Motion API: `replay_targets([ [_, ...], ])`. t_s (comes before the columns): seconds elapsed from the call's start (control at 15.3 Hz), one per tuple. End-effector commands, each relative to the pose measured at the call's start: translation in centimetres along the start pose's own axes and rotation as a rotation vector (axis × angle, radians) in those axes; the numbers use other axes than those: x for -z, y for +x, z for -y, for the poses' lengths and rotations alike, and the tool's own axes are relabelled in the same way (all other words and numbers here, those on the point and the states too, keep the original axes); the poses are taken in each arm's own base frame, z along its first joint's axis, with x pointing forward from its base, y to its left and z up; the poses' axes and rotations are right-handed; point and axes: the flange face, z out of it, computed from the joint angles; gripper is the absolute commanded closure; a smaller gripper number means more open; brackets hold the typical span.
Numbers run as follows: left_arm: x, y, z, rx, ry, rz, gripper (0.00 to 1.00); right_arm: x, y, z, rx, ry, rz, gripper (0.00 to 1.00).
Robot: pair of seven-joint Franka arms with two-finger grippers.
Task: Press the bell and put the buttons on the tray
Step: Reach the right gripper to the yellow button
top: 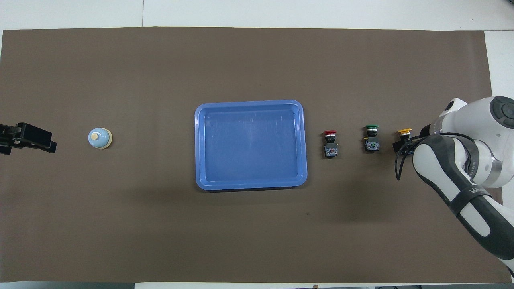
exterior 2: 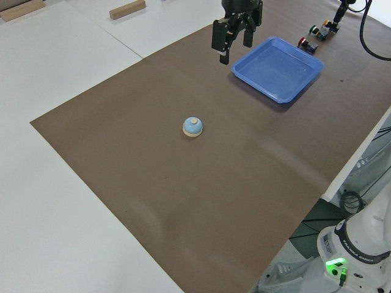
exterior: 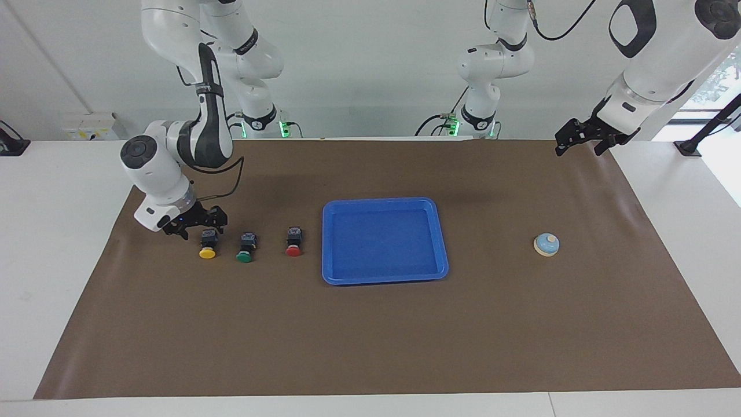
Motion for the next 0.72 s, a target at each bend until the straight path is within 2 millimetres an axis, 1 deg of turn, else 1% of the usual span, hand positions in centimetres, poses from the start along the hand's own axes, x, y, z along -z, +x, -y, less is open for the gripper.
replay_targets([
  [0.0,0.5,-0.3,0.1,0.001,0.009,0.002,0.0,-0.6,0.0,-0.2,-0.031,0.033,-0.009,0.19],
  [0.07,0.5,-0.3,0.0,-0.001,0.009,0.002,0.0,-0.6,0.0,-0.1,-0.037,0.034,-0.007,0.31],
  [0.26,0.5,-0.3,0.1,0.001,0.009,0.002,0.0,-0.7,-0.1,-0.1,-0.037,0.036,0.001,0.99],
  [0.39,0.5,-0.3,0.0,-0.001,0.009,0.002,0.0,-0.1,0.1,-0.2,-0.027,0.034,-0.008,1.0],
  [0.46,0.5,-0.3,0.0,-0.002,0.009,0.002,0.0,0.6,0.3,0.0,-0.025,0.032,-0.016,1.0],
  [0.59,0.5,-0.3,0.0,-0.001,0.009,0.002,0.0,3.1,1.0,0.5,-0.013,0.029,-0.025,1.0],
  [0.65,0.5,-0.3,0.1,-0.001,0.009,0.002,0.0,4.7,1.6,1.5,0.003,0.031,-0.018,1.0],
])
